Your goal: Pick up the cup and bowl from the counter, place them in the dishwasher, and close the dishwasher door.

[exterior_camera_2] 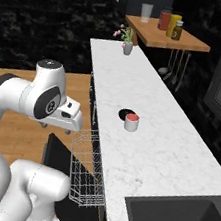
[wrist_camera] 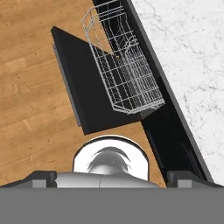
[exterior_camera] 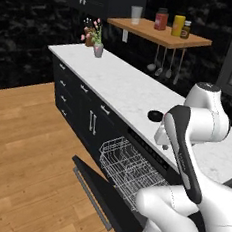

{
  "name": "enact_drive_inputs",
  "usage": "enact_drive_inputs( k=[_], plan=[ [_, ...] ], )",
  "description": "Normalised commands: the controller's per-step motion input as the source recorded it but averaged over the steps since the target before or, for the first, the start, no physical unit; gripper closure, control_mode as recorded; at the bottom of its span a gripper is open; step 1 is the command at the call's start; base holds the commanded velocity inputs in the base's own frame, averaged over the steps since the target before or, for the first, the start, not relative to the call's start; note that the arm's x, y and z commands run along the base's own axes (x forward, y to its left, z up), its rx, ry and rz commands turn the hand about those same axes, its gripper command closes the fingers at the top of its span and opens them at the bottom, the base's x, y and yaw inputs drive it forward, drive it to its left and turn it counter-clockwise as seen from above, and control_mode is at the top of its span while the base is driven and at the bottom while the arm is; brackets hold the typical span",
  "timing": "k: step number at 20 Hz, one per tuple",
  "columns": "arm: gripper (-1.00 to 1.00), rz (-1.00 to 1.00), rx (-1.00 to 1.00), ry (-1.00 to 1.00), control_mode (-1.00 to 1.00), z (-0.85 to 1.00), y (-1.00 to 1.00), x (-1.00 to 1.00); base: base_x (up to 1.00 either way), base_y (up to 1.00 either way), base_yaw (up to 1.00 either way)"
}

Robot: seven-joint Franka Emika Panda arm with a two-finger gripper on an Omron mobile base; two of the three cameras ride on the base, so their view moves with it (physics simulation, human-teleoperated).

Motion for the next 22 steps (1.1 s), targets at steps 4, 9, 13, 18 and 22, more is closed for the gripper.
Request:
enact_drive_inputs(
  k=[4, 9, 13, 18, 22],
  plan=[
    [-1.00, 0.00, 0.00, 0.00, -1.00, 0.00, 0.00, 0.00, 0.00, 0.00, 0.00],
    [-1.00, 0.00, 0.00, -0.01, -1.00, -0.04, 0.00, 0.17, 0.00, 0.00, 0.00],
    [-1.00, 0.00, 0.00, -0.05, -1.00, -0.27, 0.00, 0.61, 0.00, 0.00, 0.00],
    [-1.00, 0.00, 0.00, 0.00, -1.00, -0.05, -0.14, 0.59, 0.00, 0.00, 0.00],
    [-1.00, 0.00, 0.00, 0.00, -1.00, 0.00, -0.32, 0.40, 0.00, 0.00, 0.00]
  ],
)
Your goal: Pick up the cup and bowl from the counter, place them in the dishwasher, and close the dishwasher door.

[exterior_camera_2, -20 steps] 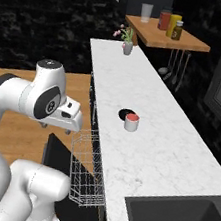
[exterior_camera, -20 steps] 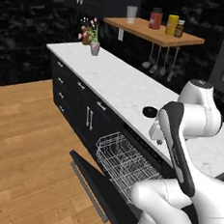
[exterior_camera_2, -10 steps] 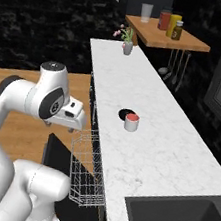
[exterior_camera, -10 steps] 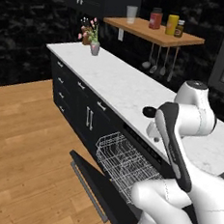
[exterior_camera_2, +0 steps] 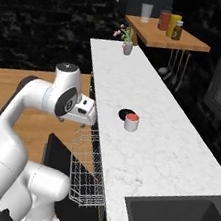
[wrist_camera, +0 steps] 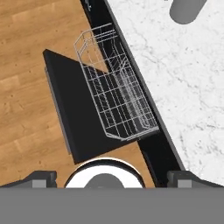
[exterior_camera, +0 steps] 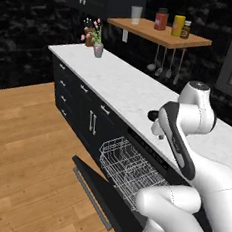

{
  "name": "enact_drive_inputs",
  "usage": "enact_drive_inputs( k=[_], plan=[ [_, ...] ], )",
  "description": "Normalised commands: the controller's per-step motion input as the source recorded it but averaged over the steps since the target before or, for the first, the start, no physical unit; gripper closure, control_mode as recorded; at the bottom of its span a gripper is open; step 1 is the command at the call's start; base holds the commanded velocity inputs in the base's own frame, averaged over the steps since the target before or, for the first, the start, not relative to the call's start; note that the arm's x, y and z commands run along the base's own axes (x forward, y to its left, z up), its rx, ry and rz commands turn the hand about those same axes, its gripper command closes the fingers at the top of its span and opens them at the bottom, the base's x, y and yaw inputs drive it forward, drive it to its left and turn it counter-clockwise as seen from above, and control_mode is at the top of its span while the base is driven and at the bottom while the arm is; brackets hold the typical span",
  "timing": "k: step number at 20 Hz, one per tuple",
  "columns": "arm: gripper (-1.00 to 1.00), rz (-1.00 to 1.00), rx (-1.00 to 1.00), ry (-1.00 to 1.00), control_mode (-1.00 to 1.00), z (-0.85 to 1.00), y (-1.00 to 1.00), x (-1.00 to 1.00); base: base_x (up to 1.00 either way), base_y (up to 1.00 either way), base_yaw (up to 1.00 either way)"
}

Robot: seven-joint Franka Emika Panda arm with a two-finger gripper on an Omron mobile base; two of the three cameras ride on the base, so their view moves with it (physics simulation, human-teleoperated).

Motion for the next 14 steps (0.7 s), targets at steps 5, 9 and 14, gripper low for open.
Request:
enact_drive_inputs(
  k=[5, 9, 14],
  plan=[
    [-1.00, 0.00, 0.00, 0.00, -1.00, 0.00, -0.30, 0.41, 0.00, 0.00, 0.00],
    [-1.00, -0.02, -0.01, 0.05, -1.00, 0.00, -0.37, 0.19, 0.00, 0.00, 0.00],
    [-1.00, -0.09, -0.09, 0.01, -1.00, -0.13, -0.47, 0.02, 0.00, 0.00, 0.00]
  ],
)
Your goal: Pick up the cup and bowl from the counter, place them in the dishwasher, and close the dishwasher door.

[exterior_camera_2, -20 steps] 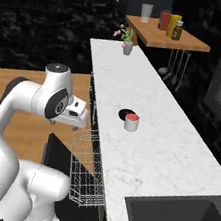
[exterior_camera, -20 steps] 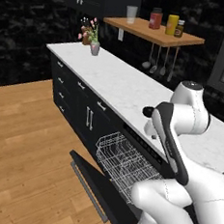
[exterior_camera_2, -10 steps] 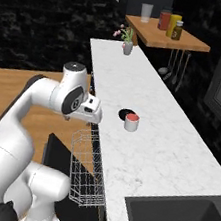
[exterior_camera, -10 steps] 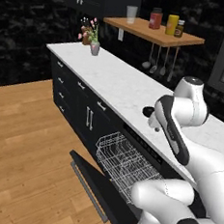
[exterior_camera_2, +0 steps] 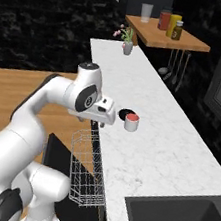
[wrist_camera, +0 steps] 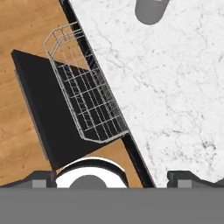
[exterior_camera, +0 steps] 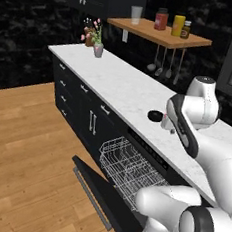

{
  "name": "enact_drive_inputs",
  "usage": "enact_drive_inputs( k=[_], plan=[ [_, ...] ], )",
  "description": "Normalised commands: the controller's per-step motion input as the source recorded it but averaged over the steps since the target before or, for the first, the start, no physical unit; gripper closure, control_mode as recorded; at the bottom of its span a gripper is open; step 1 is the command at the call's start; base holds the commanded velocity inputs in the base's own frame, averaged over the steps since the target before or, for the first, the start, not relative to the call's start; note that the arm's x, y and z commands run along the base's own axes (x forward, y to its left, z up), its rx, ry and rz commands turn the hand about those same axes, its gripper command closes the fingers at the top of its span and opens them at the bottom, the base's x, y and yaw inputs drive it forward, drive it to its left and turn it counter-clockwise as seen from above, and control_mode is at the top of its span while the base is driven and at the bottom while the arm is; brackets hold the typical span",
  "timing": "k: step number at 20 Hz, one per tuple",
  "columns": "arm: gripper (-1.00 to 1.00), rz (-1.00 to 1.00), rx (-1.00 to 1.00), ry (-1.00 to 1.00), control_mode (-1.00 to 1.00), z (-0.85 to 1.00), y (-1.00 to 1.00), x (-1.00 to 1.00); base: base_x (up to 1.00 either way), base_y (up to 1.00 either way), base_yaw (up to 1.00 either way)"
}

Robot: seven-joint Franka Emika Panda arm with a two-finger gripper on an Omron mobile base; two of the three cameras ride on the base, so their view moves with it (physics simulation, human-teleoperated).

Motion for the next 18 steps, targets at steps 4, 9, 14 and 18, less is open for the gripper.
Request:
enact_drive_inputs(
  k=[4, 9, 14, 18],
  plan=[
    [-1.00, -0.09, -0.03, 0.01, -1.00, -0.09, -0.20, 0.23, 0.00, 0.00, 0.00],
    [-1.00, -0.03, 0.04, 0.00, -1.00, 0.00, -0.02, 0.54, 0.00, 0.00, 0.00],
    [-1.00, 0.00, 0.06, 0.00, -1.00, 0.08, -0.07, 0.32, 0.00, 0.00, 0.00],
    [-1.00, 0.00, 0.01, 0.00, -1.00, 0.02, -0.12, 0.16, 0.00, 0.00, 0.00]
  ],
)
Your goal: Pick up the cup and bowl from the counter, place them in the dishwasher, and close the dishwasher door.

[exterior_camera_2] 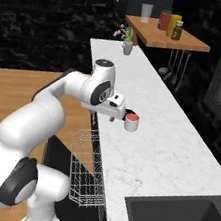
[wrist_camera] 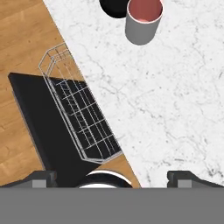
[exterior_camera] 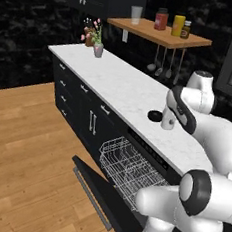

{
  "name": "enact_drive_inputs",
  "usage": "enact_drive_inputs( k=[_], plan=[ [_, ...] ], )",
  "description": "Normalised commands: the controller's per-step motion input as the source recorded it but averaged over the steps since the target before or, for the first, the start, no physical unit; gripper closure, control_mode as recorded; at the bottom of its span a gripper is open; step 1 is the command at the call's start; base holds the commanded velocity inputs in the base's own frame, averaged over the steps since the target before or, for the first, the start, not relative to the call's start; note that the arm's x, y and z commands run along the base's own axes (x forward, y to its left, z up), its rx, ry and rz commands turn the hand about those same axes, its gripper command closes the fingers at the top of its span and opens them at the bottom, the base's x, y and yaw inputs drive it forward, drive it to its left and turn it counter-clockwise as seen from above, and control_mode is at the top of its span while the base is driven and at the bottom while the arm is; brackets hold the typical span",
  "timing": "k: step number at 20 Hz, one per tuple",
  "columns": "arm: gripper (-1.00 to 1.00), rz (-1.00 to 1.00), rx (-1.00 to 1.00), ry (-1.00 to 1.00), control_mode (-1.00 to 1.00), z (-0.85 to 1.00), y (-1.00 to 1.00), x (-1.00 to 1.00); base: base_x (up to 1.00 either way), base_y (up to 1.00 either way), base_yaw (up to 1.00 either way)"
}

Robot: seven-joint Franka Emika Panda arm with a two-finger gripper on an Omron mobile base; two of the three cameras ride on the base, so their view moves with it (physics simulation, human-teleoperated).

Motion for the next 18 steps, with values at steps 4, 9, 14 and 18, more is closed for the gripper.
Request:
enact_drive_inputs(
  k=[4, 9, 14, 18],
  plan=[
    [-1.00, 0.00, 0.00, 0.04, -1.00, 0.00, -0.09, 0.20, 0.00, 0.00, 0.00],
    [-1.00, 0.00, 0.00, 0.05, -1.00, -0.02, -0.10, 0.41, 0.00, 0.00, 0.00],
    [-1.00, 0.00, 0.00, 0.02, -1.00, -0.09, -0.13, 0.45, 0.00, 0.00, 0.00],
    [-1.00, 0.00, 0.00, 0.00, -1.00, -0.24, -0.06, 0.40, 0.00, 0.00, 0.00]
  ],
)
